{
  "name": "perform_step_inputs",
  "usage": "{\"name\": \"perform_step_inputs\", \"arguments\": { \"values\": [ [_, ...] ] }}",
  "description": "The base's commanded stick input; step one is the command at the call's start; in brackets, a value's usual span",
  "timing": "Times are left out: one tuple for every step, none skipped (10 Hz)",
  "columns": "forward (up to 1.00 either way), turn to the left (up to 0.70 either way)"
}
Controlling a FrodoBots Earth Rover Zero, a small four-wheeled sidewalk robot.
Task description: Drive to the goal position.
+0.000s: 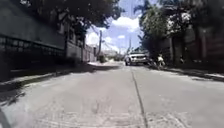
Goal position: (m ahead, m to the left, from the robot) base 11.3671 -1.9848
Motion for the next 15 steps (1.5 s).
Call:
{"name": "perform_step_inputs", "arguments": {
  "values": [
    [1.00,0.04],
    [1.00,0.04],
    [1.00,0.04],
    [1.00,0.04],
    [1.00,0.04],
    [1.00,-0.20],
    [1.00,-0.36],
    [1.00,-0.31],
    [1.00,-0.14],
    [1.00,0.02],
    [1.00,0.04],
    [1.00,0.04],
    [1.00,0.04],
    [1.00,0.04],
    [1.00,-0.25]
  ]
}}
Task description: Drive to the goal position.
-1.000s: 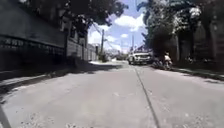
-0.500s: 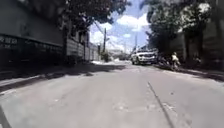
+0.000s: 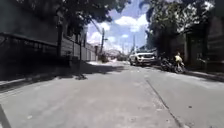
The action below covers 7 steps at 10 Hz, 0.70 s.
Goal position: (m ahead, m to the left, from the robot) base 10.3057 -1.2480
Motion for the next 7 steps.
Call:
{"name": "perform_step_inputs", "arguments": {
  "values": [
    [1.00,-0.36],
    [1.00,-0.36],
    [1.00,-0.36],
    [1.00,-0.36],
    [1.00,-0.36],
    [1.00,0.00],
    [1.00,0.04]
  ]
}}
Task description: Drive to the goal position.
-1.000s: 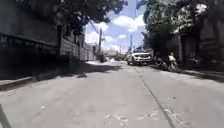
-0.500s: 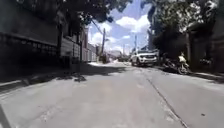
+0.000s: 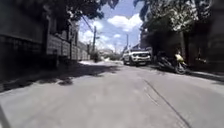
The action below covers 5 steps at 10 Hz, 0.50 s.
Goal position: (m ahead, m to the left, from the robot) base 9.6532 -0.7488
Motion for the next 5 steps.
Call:
{"name": "perform_step_inputs", "arguments": {
  "values": [
    [1.00,0.04],
    [1.00,0.04],
    [1.00,0.04],
    [1.00,0.04],
    [1.00,0.04]
  ]
}}
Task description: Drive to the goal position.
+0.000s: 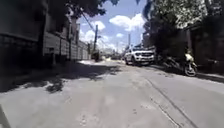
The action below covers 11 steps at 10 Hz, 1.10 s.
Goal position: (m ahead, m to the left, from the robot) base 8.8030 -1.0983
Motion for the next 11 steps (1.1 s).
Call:
{"name": "perform_step_inputs", "arguments": {
  "values": [
    [1.00,0.04],
    [1.00,0.04],
    [1.00,0.04],
    [1.00,0.04],
    [1.00,0.04],
    [1.00,0.04],
    [1.00,0.04],
    [1.00,0.04],
    [1.00,0.04],
    [1.00,0.04],
    [1.00,0.04]
  ]
}}
